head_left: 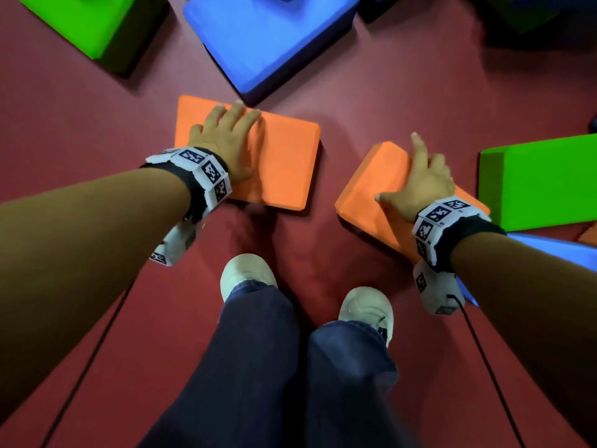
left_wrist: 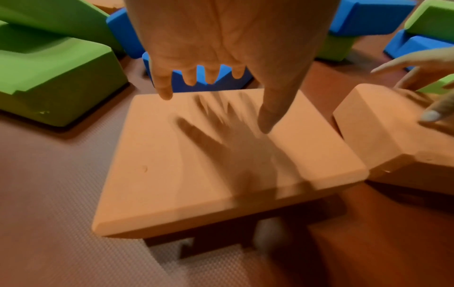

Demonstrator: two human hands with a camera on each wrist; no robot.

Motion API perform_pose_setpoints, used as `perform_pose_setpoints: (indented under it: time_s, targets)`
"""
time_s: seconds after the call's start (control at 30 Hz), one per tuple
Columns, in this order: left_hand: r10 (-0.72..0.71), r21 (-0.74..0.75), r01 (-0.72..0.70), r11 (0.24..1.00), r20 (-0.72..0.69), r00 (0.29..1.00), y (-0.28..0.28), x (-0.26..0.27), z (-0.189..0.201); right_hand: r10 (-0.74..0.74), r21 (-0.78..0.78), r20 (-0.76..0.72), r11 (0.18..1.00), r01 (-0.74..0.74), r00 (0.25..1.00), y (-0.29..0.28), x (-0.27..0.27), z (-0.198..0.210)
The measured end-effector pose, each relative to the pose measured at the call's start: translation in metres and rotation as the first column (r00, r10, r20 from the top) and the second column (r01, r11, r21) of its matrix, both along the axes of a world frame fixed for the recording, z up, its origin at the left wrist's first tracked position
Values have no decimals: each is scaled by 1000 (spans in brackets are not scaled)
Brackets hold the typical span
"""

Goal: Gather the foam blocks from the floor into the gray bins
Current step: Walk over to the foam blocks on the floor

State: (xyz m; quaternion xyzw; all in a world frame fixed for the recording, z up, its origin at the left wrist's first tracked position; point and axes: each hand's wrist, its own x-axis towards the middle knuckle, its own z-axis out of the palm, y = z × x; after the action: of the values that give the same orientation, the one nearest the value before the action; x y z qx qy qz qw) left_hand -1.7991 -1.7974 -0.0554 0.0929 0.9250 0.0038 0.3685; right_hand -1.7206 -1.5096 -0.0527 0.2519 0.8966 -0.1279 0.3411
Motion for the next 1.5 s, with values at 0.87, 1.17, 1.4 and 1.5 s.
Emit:
perform_pose_setpoints:
  time_s: [0.87,1.17,1.4,1.5]
  targets:
    - [531,34,-540,841,144,835,-41,77,112,316,-7,-41,948,-317,948,-58,24,153]
    - [966,440,-869,224,15,256,-86,101,366,440,-196,-306,839,-508,844,-146,-16,380]
    - [951,681,-693,-236,16,-308,-112,217,579,458,-367,-527,637,-678,715,-216,7,558]
    - [879,728,-588,-352,42,-475,-129,291,660,518,-385,-563,524,-760,643,-256,40,628]
